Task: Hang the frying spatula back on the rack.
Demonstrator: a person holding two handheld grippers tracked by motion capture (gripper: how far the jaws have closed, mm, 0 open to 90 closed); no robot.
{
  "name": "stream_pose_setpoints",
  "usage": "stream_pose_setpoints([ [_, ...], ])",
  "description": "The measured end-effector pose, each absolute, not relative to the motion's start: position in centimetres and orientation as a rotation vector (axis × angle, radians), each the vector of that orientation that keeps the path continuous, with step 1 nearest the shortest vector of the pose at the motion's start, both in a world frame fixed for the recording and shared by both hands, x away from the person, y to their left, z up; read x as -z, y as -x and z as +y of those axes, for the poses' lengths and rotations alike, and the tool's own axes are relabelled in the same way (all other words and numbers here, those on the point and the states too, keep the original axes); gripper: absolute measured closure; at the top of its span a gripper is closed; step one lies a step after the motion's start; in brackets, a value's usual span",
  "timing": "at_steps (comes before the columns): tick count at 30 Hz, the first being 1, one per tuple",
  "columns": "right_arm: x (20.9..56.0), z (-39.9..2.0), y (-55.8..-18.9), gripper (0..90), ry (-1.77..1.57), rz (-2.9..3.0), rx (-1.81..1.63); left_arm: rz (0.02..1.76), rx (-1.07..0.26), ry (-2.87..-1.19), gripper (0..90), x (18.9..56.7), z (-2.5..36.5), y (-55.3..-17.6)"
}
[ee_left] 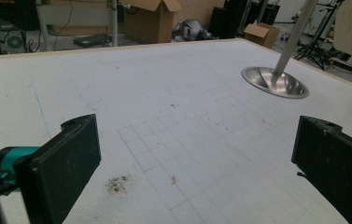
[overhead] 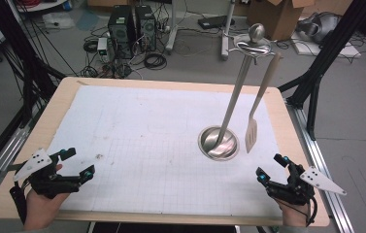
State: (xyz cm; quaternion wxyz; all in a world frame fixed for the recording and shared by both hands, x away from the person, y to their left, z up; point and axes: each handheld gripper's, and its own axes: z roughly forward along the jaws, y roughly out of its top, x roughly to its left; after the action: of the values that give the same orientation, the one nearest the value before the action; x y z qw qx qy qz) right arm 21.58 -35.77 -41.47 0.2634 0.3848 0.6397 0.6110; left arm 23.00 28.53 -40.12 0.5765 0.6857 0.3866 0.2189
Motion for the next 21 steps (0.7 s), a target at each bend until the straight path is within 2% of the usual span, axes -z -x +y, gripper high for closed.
stream_pose_setpoints([
  [21,43.6,-36.9,-21.3,12.1,-1.025,1.79,-1.667,0.925,-0.508,-1.587,1.8,40.7,29.0,-22.8],
])
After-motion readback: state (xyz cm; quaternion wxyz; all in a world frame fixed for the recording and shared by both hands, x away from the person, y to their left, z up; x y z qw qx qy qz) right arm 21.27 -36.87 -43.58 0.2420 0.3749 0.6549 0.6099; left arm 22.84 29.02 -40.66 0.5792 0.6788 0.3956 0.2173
